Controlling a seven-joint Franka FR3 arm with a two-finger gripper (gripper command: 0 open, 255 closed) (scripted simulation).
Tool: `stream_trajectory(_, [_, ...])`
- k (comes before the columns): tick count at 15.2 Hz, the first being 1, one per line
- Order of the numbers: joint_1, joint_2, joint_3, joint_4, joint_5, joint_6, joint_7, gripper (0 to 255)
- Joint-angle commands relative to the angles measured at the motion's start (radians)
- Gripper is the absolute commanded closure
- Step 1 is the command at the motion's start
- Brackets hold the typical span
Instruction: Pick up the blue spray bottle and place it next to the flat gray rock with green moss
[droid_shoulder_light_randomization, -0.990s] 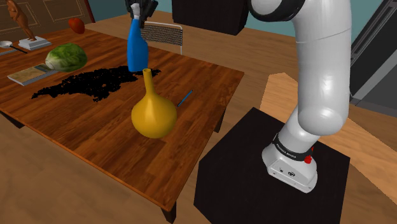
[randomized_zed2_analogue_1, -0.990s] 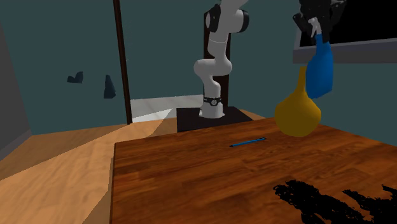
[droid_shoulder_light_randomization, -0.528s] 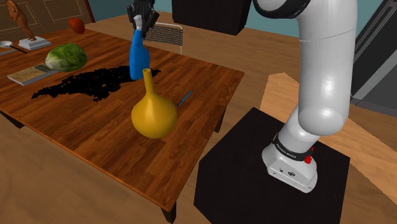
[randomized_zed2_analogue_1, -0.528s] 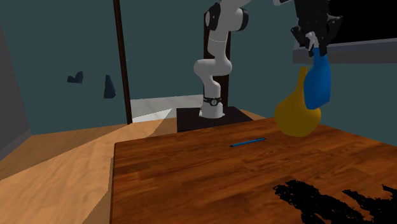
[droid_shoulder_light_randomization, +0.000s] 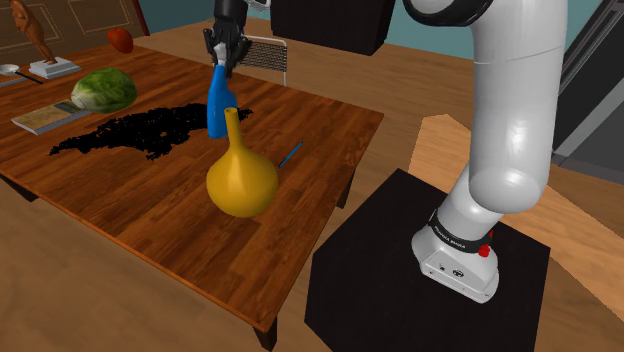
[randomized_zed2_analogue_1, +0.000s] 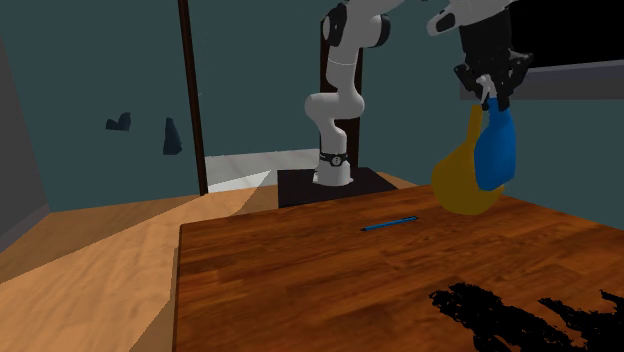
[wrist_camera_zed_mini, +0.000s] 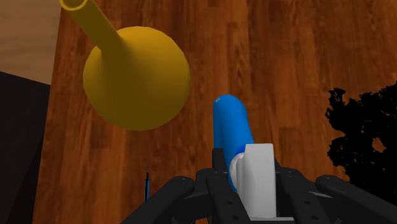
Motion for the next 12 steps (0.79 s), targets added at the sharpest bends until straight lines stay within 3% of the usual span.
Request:
stream_trajectory(1, [0.001, 0.002, 0.0, -0.023, 0.001, 0.024, -0.01, 255])
stream_trajectory(12, [0.008, 0.013, 0.0, -0.148, 0.01, 0.149, -0.065, 255])
